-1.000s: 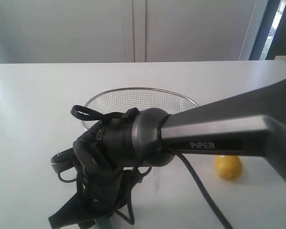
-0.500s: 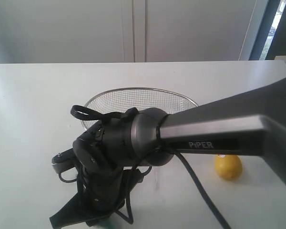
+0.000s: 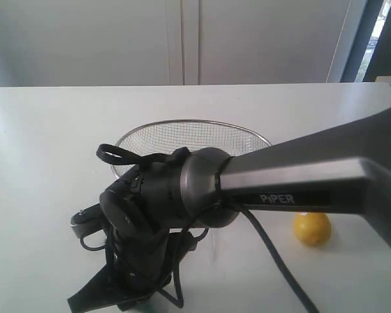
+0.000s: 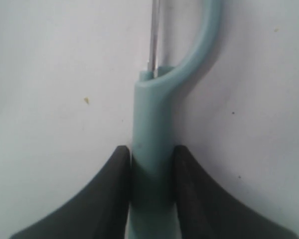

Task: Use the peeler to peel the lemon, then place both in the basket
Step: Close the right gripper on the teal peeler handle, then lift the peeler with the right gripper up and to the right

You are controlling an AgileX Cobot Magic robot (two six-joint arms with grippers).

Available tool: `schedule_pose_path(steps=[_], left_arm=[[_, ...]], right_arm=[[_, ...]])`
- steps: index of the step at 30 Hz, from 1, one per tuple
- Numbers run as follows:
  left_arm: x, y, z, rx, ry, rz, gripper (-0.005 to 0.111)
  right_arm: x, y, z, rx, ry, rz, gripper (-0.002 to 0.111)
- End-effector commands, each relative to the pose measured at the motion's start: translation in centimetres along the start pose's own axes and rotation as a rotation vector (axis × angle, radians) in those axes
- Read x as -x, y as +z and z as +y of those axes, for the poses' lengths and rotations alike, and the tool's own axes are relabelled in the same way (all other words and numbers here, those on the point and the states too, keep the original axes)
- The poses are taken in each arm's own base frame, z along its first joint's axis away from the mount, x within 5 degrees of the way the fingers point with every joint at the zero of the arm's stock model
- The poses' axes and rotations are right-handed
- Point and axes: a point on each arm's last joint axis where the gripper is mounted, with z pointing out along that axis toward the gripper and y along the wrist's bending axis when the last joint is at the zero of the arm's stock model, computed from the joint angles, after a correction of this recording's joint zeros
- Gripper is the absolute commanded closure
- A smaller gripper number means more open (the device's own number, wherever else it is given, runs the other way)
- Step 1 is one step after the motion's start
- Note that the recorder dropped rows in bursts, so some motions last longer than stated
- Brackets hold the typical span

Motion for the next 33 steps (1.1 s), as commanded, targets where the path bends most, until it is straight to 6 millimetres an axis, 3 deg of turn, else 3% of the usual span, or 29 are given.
schedule_pose_path(steps=[1,19,33], left_arm=[[-0.3,0.1,0.0,-0.002,-0.005,0.006,0.107],[-0.3,0.1,0.0,-0.002,-0.005,0.006,0.107],[-0.3,0.1,0.0,-0.002,-0.005,0.006,0.107]], right_arm=[[0.2,-2.1,0.2,0.020,-0.004,-0.049,0.108],[0.5,-7.6,0.2,0.062,-0.051,-0.195,0.108],[1.4,-10.1,-2.7,0.057,-0.011,-0.257,0.108]])
